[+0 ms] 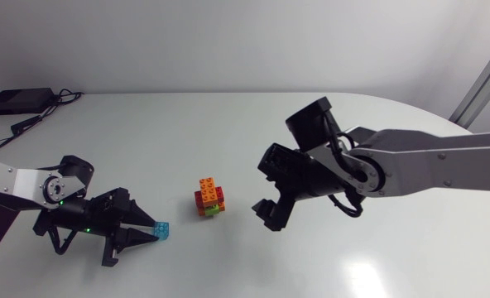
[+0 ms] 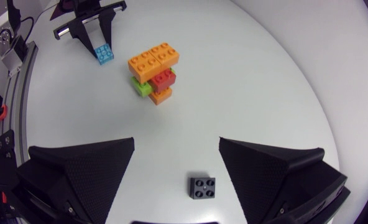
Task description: Separate the duplo bricks
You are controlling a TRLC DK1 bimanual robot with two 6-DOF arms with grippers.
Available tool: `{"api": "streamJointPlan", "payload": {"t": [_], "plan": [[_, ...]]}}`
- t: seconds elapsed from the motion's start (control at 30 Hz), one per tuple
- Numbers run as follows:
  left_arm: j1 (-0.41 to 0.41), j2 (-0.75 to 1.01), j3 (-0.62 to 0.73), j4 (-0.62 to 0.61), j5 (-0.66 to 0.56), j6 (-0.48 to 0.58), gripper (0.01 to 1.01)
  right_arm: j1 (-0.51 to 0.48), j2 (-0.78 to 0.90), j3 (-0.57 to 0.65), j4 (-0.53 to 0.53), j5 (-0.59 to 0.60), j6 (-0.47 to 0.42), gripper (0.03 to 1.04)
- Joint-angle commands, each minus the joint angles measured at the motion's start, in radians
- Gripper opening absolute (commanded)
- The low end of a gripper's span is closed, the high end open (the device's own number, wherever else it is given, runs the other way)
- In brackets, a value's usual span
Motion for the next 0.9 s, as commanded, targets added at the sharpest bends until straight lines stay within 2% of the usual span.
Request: {"api": "streamJointPlan", "payload": {"t": [0.0,0.1,0.27,0.4,0.5,0.63,0.87], "plan": [[-0.005,0.024,-0.025,0.013,-0.021,-0.016,0.433,0.027,0.043,0.063,-0.029,-0.004,0.023,0.98],[-0.002,0.036,-0.028,0.027,-0.029,-0.016,0.589,0.048,0.086,0.116,-0.045,-0.003,0.023,0.98],[-0.003,0.047,-0.044,0.058,-0.041,-0.020,0.744,0.079,0.182,0.191,-0.058,0.019,0.026,0.98],[-0.003,0.036,-0.042,0.058,-0.041,-0.024,0.916,0.107,0.238,0.239,-0.059,0.040,0.039,0.98],[0.003,-0.005,-0.042,0.056,-0.041,-0.032,0.972,0.127,0.279,0.285,-0.065,0.065,0.066,0.98],[0.008,-0.062,-0.039,0.047,-0.041,-0.055,0.975,0.145,0.327,0.360,-0.099,0.089,0.116,0.98],[0.011,-0.185,-0.037,0.001,-0.036,-0.086,0.977,0.154,0.403,0.541,-0.245,0.095,0.227,0.93]]}}
